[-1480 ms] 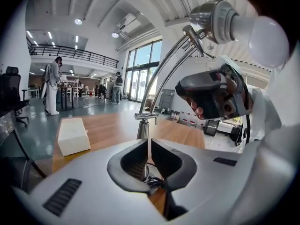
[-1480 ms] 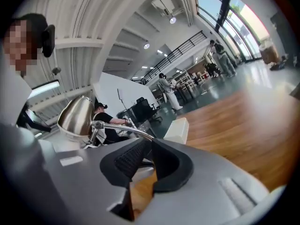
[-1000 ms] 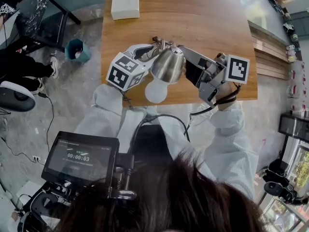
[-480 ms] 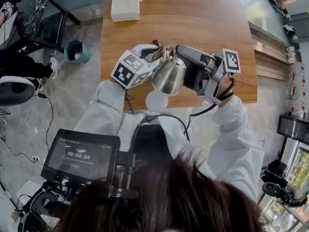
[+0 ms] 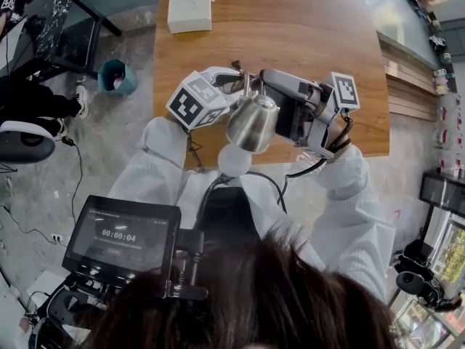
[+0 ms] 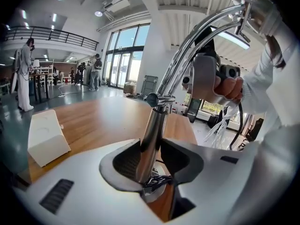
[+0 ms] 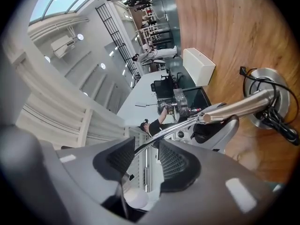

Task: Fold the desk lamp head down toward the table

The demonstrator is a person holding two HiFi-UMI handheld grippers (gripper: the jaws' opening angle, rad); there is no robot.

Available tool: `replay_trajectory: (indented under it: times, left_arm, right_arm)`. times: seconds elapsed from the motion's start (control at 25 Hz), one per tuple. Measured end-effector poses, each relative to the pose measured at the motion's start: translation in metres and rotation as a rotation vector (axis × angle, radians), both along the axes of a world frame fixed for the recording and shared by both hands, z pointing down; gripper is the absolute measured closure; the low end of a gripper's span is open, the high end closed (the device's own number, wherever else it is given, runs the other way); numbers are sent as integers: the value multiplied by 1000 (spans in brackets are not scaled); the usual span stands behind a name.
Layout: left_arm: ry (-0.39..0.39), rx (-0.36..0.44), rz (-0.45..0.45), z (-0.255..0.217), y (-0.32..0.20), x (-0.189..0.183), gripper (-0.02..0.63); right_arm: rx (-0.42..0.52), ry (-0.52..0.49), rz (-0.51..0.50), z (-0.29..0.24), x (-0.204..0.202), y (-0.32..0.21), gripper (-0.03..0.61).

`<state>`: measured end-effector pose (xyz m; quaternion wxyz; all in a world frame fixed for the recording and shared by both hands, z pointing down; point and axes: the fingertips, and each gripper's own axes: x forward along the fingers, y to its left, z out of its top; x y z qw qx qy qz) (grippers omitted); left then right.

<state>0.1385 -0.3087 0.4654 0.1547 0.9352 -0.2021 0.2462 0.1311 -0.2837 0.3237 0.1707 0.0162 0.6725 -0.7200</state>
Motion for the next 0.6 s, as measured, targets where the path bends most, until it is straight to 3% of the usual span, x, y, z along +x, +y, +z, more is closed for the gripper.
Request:
replay_trajectory:
  times: [0.32,0.44,0.6]
  left_arm:
    - [-8,-27,53,9,-6,-2,477]
    - [10,-43,62,14,-13,-5,476]
    - [12,-8,122,13,-14,-8,476]
  right_arm:
    - [114,63,7,10,-2,6,441]
    - [251,171,-38,23,-11,15,454]
    - [394,305,-69,41,-16,34,502]
